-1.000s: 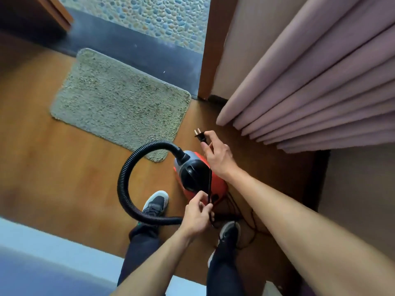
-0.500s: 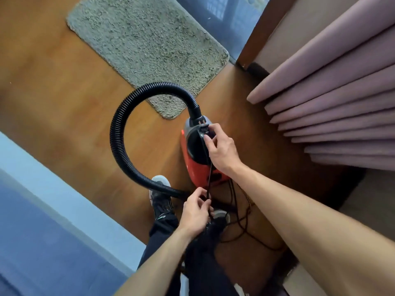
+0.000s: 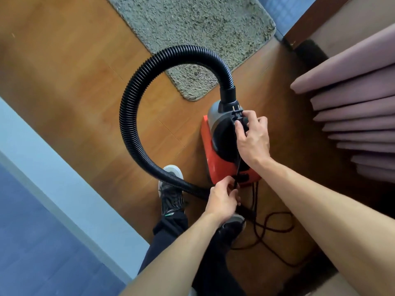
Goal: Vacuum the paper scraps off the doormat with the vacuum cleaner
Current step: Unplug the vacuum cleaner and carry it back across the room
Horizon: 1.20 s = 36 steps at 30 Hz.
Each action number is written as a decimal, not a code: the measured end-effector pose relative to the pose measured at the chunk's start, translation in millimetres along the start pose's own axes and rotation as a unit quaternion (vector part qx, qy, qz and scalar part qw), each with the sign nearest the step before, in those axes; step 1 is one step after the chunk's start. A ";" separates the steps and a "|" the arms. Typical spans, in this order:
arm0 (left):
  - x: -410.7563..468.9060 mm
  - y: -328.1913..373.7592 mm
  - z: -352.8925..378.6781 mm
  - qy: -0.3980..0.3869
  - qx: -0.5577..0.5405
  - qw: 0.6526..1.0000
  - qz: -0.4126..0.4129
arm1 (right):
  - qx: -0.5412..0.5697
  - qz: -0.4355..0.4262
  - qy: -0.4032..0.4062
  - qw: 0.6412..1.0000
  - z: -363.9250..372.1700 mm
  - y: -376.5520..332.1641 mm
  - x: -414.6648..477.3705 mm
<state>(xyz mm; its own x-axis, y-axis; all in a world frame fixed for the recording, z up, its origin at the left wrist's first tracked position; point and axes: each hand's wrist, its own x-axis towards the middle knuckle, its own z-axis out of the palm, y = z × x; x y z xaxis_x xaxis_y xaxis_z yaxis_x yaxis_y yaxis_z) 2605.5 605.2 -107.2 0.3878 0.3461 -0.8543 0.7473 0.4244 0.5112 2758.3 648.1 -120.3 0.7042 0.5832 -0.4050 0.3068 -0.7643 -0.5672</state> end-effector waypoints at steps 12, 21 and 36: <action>19.2 -33.1 -101.5 0.127 0.057 0.979 -0.147 | 0.077 0.079 0.055 0.992 23.2 -13.3 -8.9; 16.9 -51.5 -194.9 0.265 0.055 0.934 -0.233 | 0.081 0.072 0.070 0.992 24.6 -11.9 -9.0; 28.6 -32.1 -191.2 0.285 -0.052 0.955 -0.068 | 0.091 0.060 0.027 0.994 21.7 2.0 -14.4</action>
<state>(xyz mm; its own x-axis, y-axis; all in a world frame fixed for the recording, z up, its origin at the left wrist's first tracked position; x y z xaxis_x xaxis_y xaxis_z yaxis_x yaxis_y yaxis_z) 2489.5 761.5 -130.1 -0.0870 0.6686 -0.7385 0.7006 0.5681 0.4318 2734.9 644.1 -131.1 0.7637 0.4710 -0.4415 0.1009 -0.7626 -0.6390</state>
